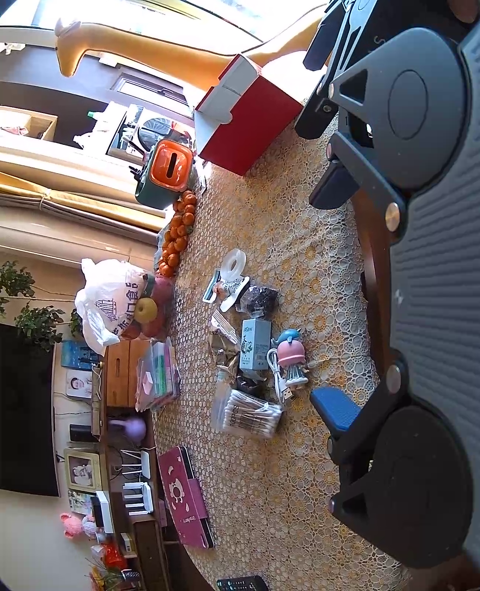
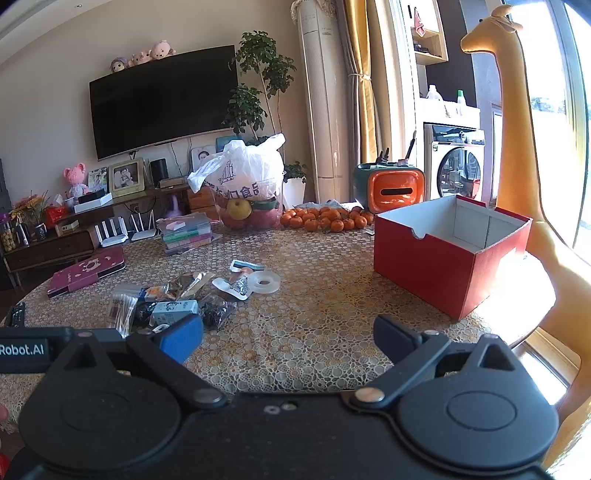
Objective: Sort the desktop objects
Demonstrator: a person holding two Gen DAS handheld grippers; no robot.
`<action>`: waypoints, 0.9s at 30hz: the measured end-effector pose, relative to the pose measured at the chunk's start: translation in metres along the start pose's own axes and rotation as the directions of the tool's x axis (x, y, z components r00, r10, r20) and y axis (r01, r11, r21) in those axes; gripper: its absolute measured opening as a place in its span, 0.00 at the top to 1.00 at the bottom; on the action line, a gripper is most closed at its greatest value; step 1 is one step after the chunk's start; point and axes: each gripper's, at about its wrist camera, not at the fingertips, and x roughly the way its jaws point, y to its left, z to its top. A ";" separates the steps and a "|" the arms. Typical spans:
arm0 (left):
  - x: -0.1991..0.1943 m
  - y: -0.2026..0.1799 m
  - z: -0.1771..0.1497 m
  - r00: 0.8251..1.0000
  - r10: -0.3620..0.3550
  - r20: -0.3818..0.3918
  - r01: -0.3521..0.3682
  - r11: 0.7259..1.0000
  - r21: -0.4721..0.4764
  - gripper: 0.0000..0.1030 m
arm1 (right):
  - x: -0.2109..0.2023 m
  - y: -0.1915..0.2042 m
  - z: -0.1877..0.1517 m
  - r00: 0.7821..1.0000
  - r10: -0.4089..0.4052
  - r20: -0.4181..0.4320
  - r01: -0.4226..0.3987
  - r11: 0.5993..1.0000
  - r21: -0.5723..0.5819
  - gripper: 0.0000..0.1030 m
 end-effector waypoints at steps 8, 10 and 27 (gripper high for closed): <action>0.000 0.001 0.001 1.000 0.001 0.002 -0.001 1.000 0.010 0.00 | 0.002 0.000 0.002 0.999 0.030 -0.014 -0.031 0.999 -0.033 0.05; 0.000 0.001 0.002 1.000 0.000 0.006 0.000 1.000 0.011 0.00 | 0.002 -0.001 0.003 0.999 0.040 -0.017 -0.040 0.999 -0.031 0.05; 0.012 0.012 0.010 1.000 0.020 0.012 -0.020 0.999 0.030 0.00 | 0.028 0.006 0.005 0.994 0.102 -0.049 -0.106 0.989 -0.099 0.05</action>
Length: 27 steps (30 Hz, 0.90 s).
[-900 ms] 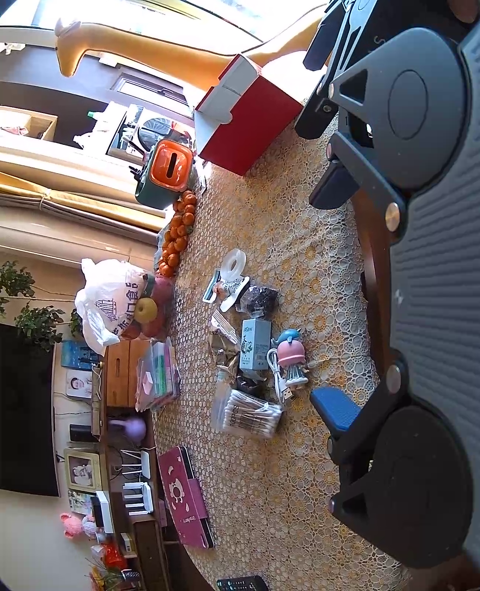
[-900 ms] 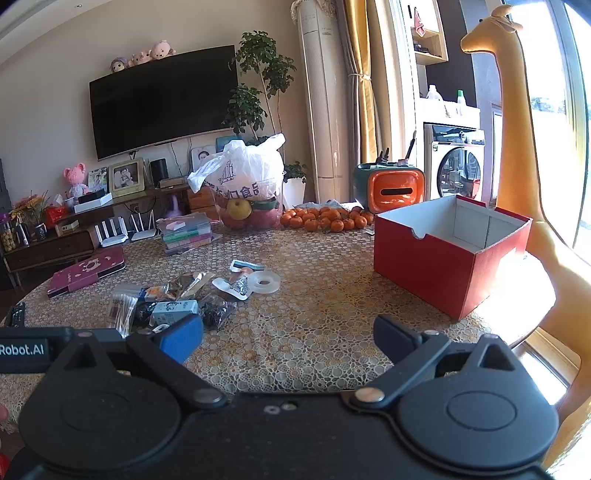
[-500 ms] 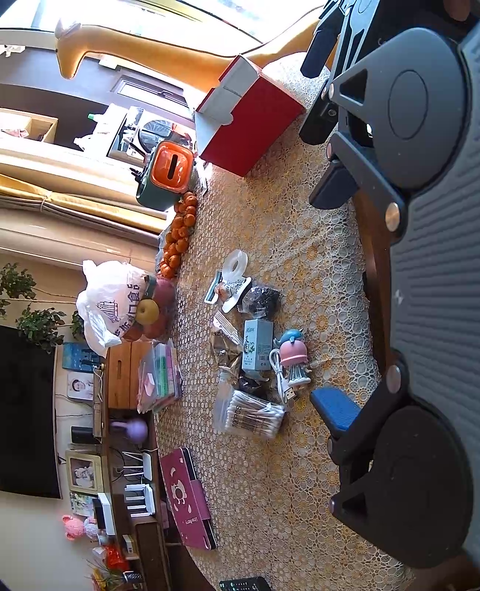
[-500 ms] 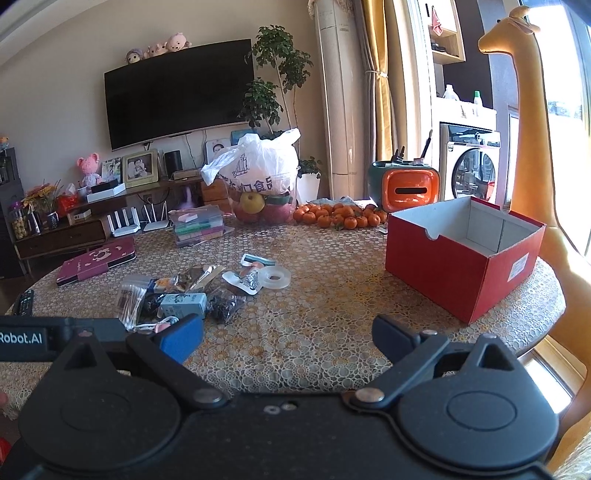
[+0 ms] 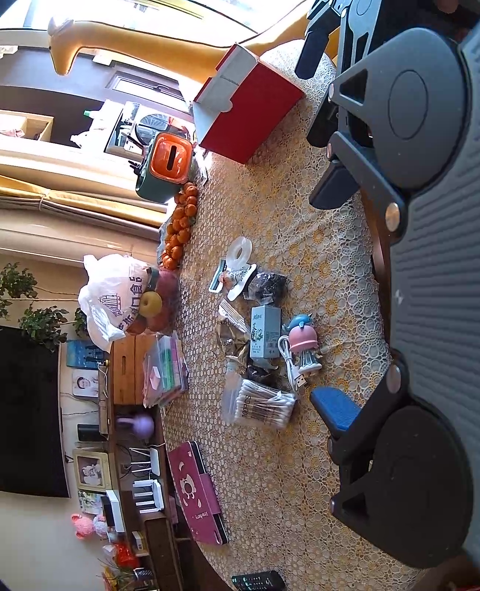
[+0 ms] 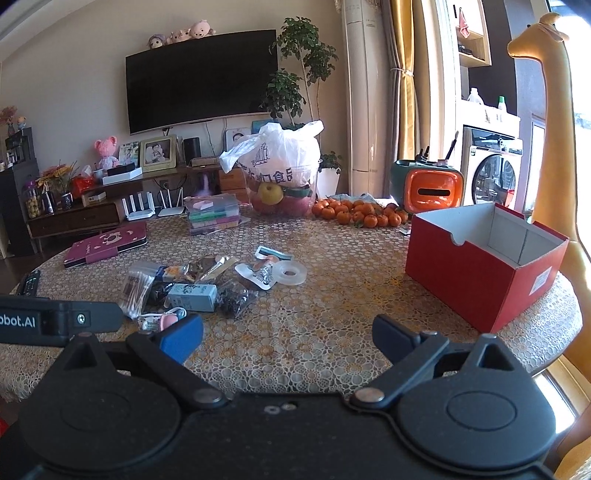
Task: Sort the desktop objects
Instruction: 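Move both tools toward the pile of small items on the table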
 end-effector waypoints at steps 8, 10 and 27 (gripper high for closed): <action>0.020 0.014 0.003 0.999 0.048 -0.001 -0.048 0.999 -0.003 0.00 | 0.027 0.003 0.004 0.999 0.040 -0.009 -0.040 0.998 -0.044 0.05; 0.027 0.018 0.003 0.998 0.062 -0.009 -0.062 0.998 -0.007 0.00 | 0.035 0.003 0.006 0.999 0.041 -0.005 -0.042 0.997 -0.059 0.05; 0.074 0.057 0.018 0.990 0.142 0.010 -0.141 0.989 -0.033 0.00 | 0.101 0.020 0.018 0.996 0.082 -0.033 -0.086 0.989 -0.123 0.05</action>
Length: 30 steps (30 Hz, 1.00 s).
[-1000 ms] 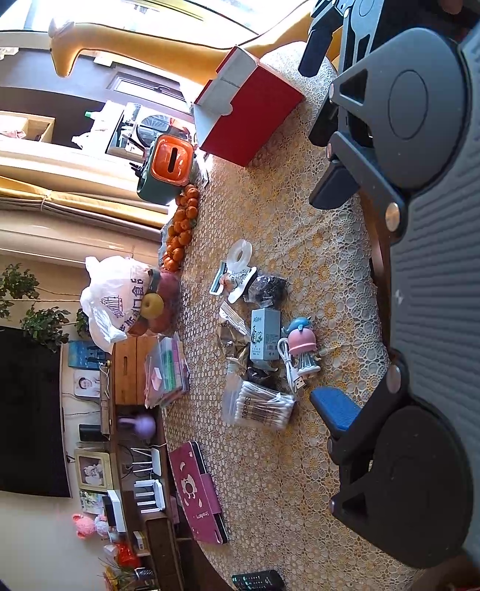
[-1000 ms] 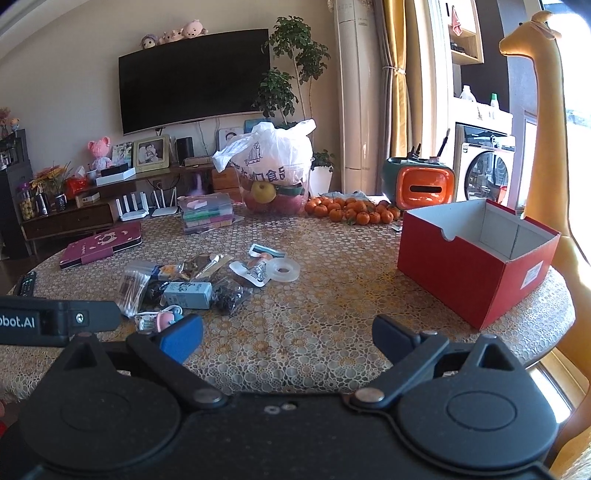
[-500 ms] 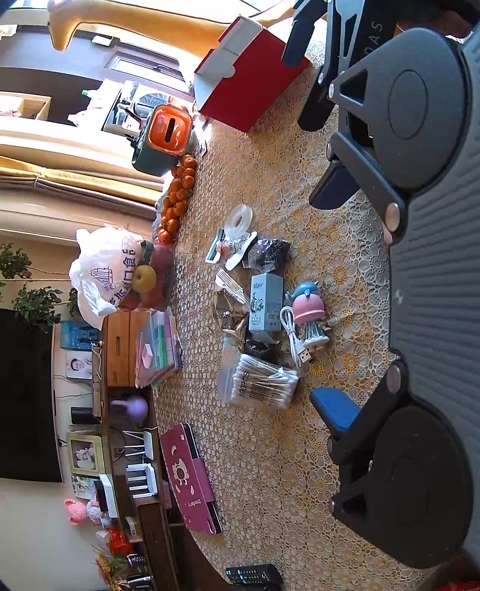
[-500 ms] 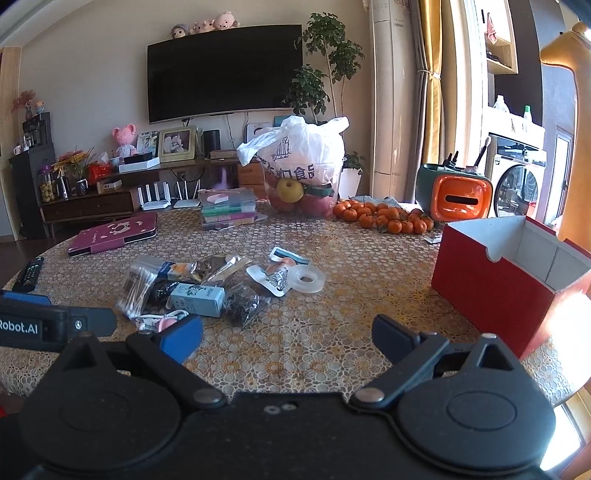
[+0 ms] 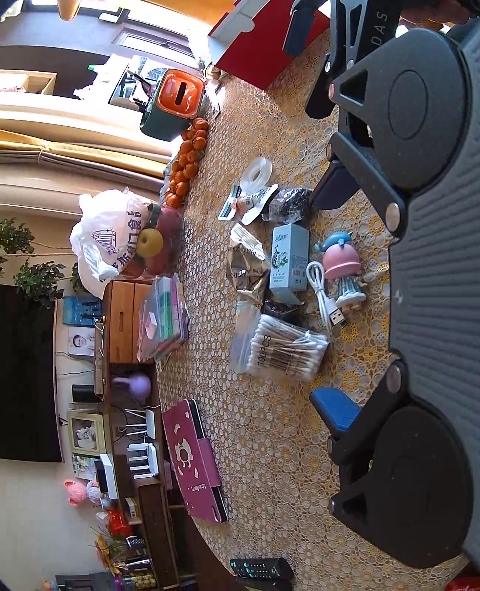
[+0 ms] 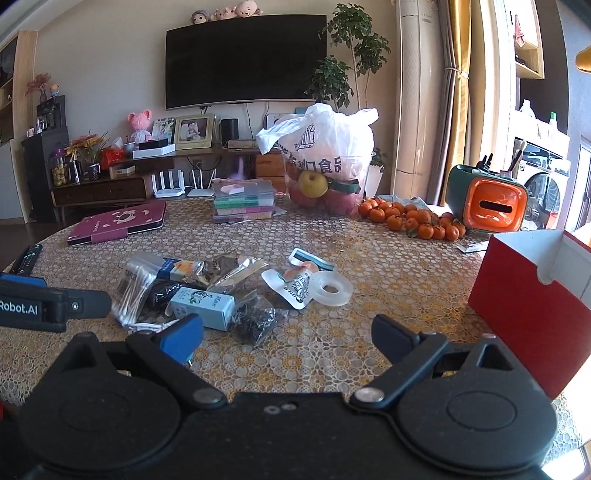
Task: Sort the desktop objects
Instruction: 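Move both tools toward the pile of small items on the table, then grasp the cotton swab bag with the left tool while the right tool grasps the black clip bag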
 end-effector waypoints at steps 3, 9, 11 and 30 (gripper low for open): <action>0.011 0.008 0.004 1.000 0.005 0.000 -0.005 1.000 -0.006 0.00 | 0.012 0.000 0.000 1.000 0.004 -0.008 -0.004 1.000 0.002 0.05; 0.034 0.021 0.006 1.000 0.016 -0.004 -0.016 1.000 0.002 0.00 | 0.038 0.005 -0.002 0.999 0.029 -0.025 -0.029 0.999 -0.022 0.06; 0.041 0.023 0.006 1.000 0.021 -0.007 -0.021 1.000 0.008 0.00 | 0.046 0.009 -0.003 0.999 0.034 -0.034 -0.035 0.999 -0.034 0.06; 0.106 0.050 0.009 0.999 0.038 -0.034 -0.037 0.999 0.020 0.01 | 0.112 0.015 -0.013 0.993 0.023 -0.116 -0.031 0.997 -0.070 0.06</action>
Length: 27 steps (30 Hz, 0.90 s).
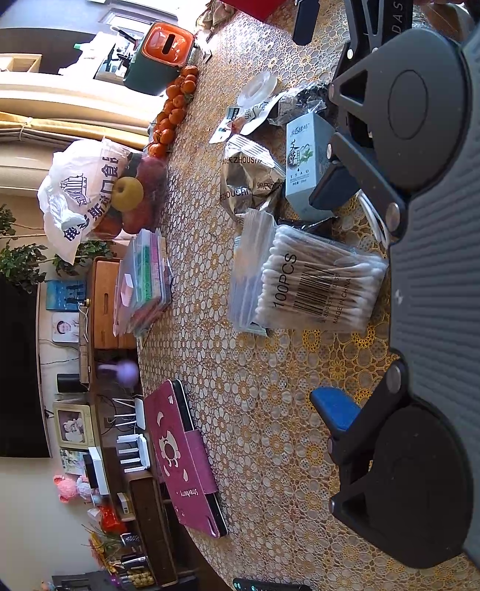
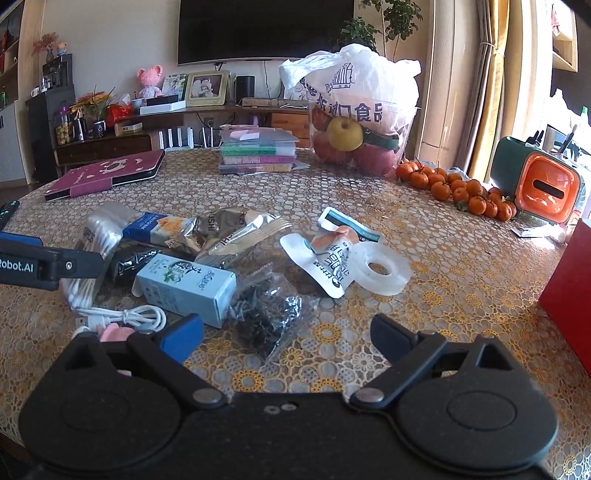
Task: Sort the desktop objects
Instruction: 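Grasp the cotton swab bag with the left tool while the right tool grasps the black clip bag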
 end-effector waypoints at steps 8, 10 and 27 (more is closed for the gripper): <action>0.012 0.003 0.000 1.000 -0.008 -0.004 0.008 1.000 0.012 0.06 | 0.010 -0.001 0.000 1.000 0.015 -0.008 -0.015 1.000 -0.008 0.07; 0.013 0.003 0.000 1.000 -0.014 -0.001 0.014 1.000 0.015 0.07 | 0.012 -0.001 0.000 1.000 0.018 -0.011 -0.018 1.000 -0.015 0.08; 0.015 0.000 -0.001 0.999 -0.037 -0.001 0.037 0.999 0.017 0.28 | 0.019 0.002 0.000 0.999 0.033 -0.028 -0.034 0.999 -0.041 0.52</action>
